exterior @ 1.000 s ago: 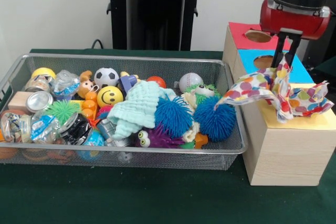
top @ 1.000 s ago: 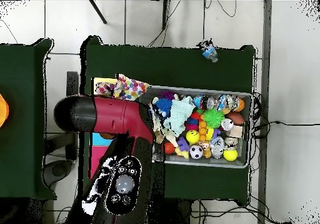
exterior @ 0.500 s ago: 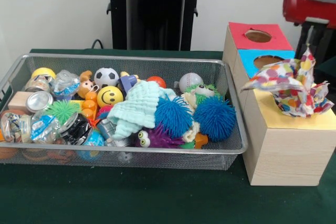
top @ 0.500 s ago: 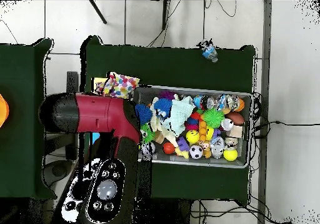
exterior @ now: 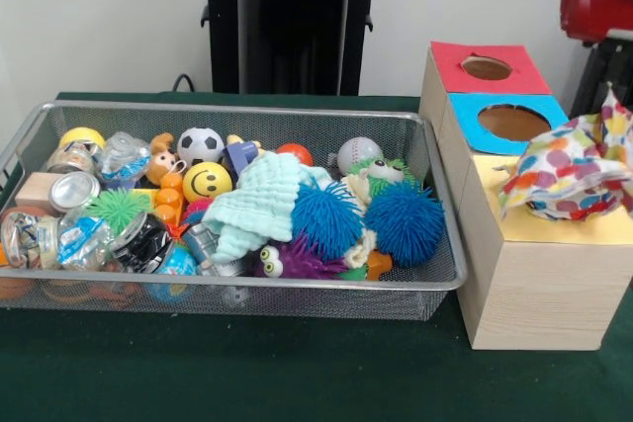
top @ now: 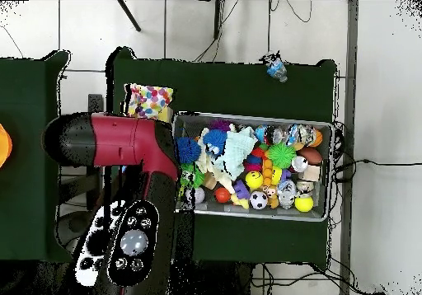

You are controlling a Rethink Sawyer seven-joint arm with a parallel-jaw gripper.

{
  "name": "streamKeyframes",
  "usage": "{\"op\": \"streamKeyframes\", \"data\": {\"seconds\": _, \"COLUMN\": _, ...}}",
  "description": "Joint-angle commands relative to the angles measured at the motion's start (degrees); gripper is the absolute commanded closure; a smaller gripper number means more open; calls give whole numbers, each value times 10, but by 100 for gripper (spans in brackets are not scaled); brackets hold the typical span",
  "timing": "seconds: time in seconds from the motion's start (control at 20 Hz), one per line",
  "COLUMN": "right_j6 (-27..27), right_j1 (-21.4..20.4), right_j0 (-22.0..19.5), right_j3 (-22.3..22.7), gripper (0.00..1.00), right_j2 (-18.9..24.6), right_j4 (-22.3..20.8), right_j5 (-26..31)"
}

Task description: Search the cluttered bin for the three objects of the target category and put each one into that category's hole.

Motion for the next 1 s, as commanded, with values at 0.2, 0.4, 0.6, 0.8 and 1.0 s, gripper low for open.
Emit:
{"op": "streamKeyframes", "data": {"seconds": 0.2, "right_j6": 122, "right_j1": 114, "right_j0": -52, "right_j3": -19, "gripper": 100, "right_j2": 55, "right_j4": 19, "right_j5": -92}}
{"op": "streamKeyframes", "data": {"seconds": 0.4, "right_j6": 118, "right_j1": 125, "right_j0": -53, "right_j3": -15, "gripper": 100, "right_j2": 57, "right_j4": 20, "right_j5": -112}}
{"op": "streamKeyframes", "data": {"seconds": 0.6, "right_j6": 104, "right_j1": 126, "right_j0": -59, "right_j3": -9, "gripper": 100, "right_j2": 60, "right_j4": 17, "right_j5": -121}}
{"op": "streamKeyframes", "data": {"seconds": 0.8, "right_j6": 101, "right_j1": 126, "right_j0": -55, "right_j3": -15, "gripper": 100, "right_j2": 49, "right_j4": 14, "right_j5": -103}}
{"op": "streamKeyframes", "data": {"seconds": 1.0, "right_j6": 115, "right_j1": 121, "right_j0": -41, "right_j3": -13, "gripper": 100, "right_j2": 39, "right_j4": 17, "right_j5": -87}}
